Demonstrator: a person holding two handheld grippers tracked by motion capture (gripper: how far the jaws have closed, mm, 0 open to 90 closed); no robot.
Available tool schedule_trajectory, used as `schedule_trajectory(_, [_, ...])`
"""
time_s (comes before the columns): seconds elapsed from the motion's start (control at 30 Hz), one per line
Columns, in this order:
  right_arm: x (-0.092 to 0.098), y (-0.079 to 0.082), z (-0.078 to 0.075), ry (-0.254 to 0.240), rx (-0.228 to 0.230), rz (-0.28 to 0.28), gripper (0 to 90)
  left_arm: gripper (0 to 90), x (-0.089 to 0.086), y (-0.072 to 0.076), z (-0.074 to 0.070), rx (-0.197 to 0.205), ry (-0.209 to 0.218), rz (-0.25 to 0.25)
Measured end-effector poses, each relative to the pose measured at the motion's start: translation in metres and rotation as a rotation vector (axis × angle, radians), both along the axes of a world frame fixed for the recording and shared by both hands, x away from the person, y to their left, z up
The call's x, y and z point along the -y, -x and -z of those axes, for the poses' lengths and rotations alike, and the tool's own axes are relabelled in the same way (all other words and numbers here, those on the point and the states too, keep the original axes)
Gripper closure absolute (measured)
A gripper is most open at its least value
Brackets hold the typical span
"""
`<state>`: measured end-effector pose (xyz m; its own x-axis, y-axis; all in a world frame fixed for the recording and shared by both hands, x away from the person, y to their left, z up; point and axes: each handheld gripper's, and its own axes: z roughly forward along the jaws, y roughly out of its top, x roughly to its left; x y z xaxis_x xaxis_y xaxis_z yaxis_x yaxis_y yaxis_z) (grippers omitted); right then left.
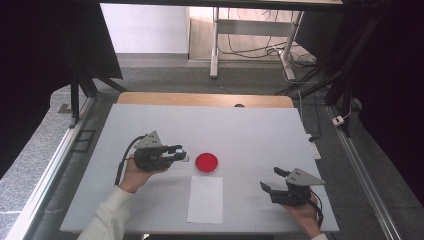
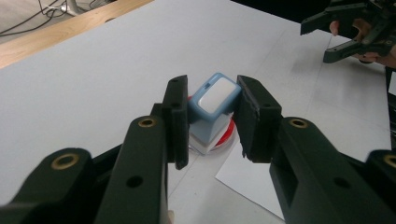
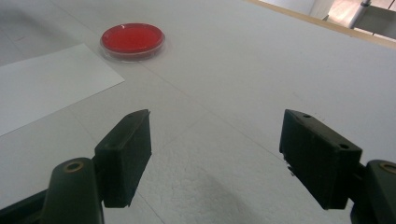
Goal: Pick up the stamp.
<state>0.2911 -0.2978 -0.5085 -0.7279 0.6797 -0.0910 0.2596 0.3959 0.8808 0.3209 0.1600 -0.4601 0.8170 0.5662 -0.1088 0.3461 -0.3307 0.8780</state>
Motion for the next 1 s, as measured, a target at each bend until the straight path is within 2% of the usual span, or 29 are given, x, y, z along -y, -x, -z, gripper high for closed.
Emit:
schedule_trajectory(0.13, [0.000, 0.000, 0.000, 0.002, 0.000, -0.001, 24.5, 66.4, 0.001, 0.007, -0.002, 0.005, -0.002, 0.007])
schedule_trajectory(0.2, [0.000, 0.000, 0.000, 0.002, -0.001, -0.001, 24.5, 66.4, 0.000, 0.012, -0.002, -0.007, 0.016, 0.024])
schedule_trajectory(0.37, [0.000, 0.000, 0.000, 0.001, 0.000, -0.003, 24.5, 66.5, 0.001, 0.020, -0.001, -0.004, 0.001, 0.030])
schedule_trajectory(0.57, [0.000, 0.000, 0.000, 0.001, 0.003, -0.002, 24.5, 66.5, 0.003, 0.026, -0.002, -0.001, 0.005, 0.036])
schedule_trajectory(1.0, [0.000, 0.000, 0.000, 0.004, 0.004, 0.005, 24.7, 66.5, 0.003, 0.042, -0.007, 0.004, 0.032, 0.018])
